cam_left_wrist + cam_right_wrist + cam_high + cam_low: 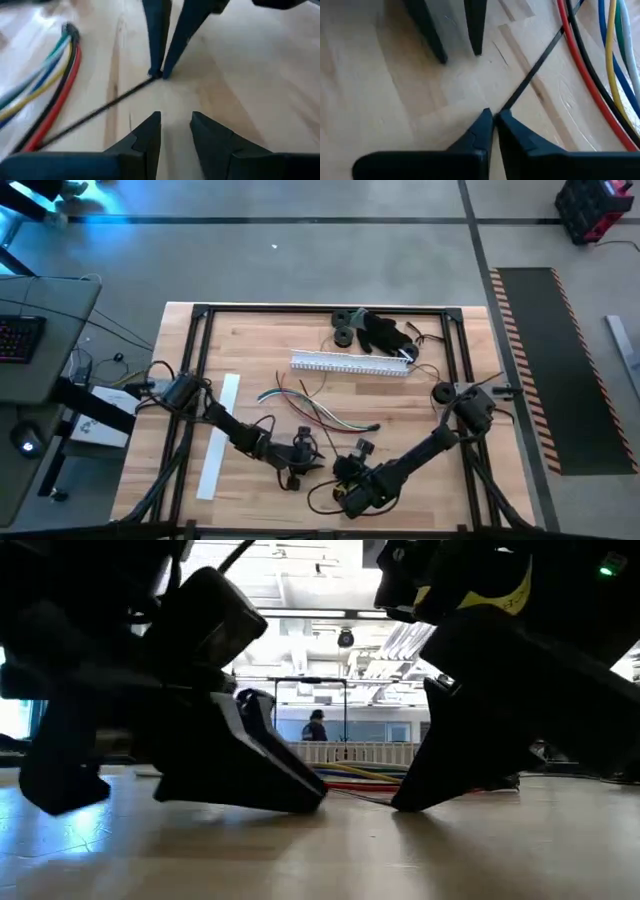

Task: Ziptie cables
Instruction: Wrap the cable wire using a black zip tie

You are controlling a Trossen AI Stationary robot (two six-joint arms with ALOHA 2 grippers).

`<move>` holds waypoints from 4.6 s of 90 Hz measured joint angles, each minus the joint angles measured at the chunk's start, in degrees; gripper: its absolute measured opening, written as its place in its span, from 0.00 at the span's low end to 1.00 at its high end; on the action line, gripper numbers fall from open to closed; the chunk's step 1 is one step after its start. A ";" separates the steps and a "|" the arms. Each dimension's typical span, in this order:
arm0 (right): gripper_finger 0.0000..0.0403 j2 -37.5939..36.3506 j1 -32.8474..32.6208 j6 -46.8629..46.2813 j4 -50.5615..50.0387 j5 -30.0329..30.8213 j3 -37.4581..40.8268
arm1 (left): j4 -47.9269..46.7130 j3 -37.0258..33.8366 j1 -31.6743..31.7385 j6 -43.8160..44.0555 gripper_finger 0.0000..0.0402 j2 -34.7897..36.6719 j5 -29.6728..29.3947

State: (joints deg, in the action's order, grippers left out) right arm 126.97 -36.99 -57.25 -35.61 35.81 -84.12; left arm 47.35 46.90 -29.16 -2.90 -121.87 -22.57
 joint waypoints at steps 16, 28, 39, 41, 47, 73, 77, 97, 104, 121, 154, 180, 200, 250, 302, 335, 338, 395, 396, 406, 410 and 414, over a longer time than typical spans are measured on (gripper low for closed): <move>0.00 -2.62 -0.31 -4.25 -0.70 -1.78 -0.08 | -0.01 4.51 -2.27 -7.82 0.24 -2.04 -10.98; 0.00 -3.51 -0.72 -4.80 0.30 -1.87 -0.13 | -0.51 6.42 -3.00 -15.50 0.24 -2.09 -11.48; 0.00 -3.93 -1.12 -5.33 1.37 -1.39 -0.15 | -0.65 6.66 -2.38 -17.24 0.24 -2.12 -9.35; 0.00 -3.95 -1.26 -5.33 1.54 -1.29 -0.15 | -0.67 6.64 -2.25 -17.26 0.24 -2.13 -9.18; 0.00 -3.97 -1.55 -5.63 1.85 -1.02 -0.17 | -0.75 6.62 -1.63 -17.31 0.24 -2.13 -7.62; 0.00 -6.26 -2.75 -5.85 2.72 3.20 -0.24 | -2.30 6.57 0.78 -16.59 0.24 -2.20 -0.82; 0.00 -6.48 -2.82 -5.87 2.96 3.20 -0.26 | -2.34 6.55 0.98 -16.56 0.24 -2.20 -0.70; 0.00 -6.55 -2.93 -5.77 3.31 3.70 -0.28 | -2.16 6.55 1.04 -14.98 0.20 -2.24 -4.99; 0.00 -6.55 -2.93 -5.53 3.31 3.92 -0.28 | -2.14 6.51 1.04 -13.53 0.13 -2.26 -5.20; 0.00 -6.57 -3.33 -1.76 3.28 5.12 -0.31 | -2.28 6.46 0.86 -8.88 0.02 -2.35 -5.08; 0.24 -8.08 -4.29 25.80 -9.32 -2.56 -8.94 | -2.77 6.39 1.56 2.73 0.00 -1.83 11.66; 0.47 -3.93 -4.74 75.80 -0.75 -4.74 -8.78 | -2.88 6.49 5.06 14.41 0.00 -1.74 34.16; 0.42 -0.88 -5.16 94.81 0.12 3.24 -8.74 | -2.81 6.54 5.69 15.89 0.00 -1.59 36.61; 0.19 1.08 -5.40 111.34 3.52 3.04 -8.72 | -2.86 6.59 5.87 16.78 0.00 -1.54 36.82; 0.01 1.08 -6.14 89.86 3.62 2.12 -8.72 | -3.22 6.59 5.98 13.06 0.05 -1.52 31.41; 0.00 1.05 -6.14 43.18 -5.51 1.87 -12.70 | -16.90 6.49 4.81 -1.37 0.28 6.31 18.02; 0.00 1.03 -6.14 39.30 -6.51 1.91 -13.12 | -18.68 6.49 4.34 -2.61 0.29 7.32 15.34; 0.00 1.01 -6.14 -24.13 -17.76 -2.05 -13.74 | -20.10 6.55 -4.67 -6.71 0.29 7.23 -9.11; 0.00 1.01 -6.14 -24.40 -17.78 -1.96 -13.74 | -20.08 6.55 -4.67 -6.71 0.29 7.09 -9.13; 0.00 1.01 -6.14 -26.66 -17.39 -1.73 -13.74 | -17.30 6.52 -4.57 -7.13 0.29 4.96 -9.01; 0.00 1.01 -6.08 -27.09 -16.82 -1.41 -13.74 | -15.07 6.53 -4.58 -7.97 0.29 3.92 -8.76; 0.00 1.01 -5.96 -27.54 -16.10 -0.60 -13.74 | -12.49 6.54 -4.58 -8.62 0.29 2.79 -8.75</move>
State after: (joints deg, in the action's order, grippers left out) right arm 127.98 -42.95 -84.79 -51.71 35.21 -97.86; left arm 34.86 53.44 -33.74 -11.52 -119.08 -31.32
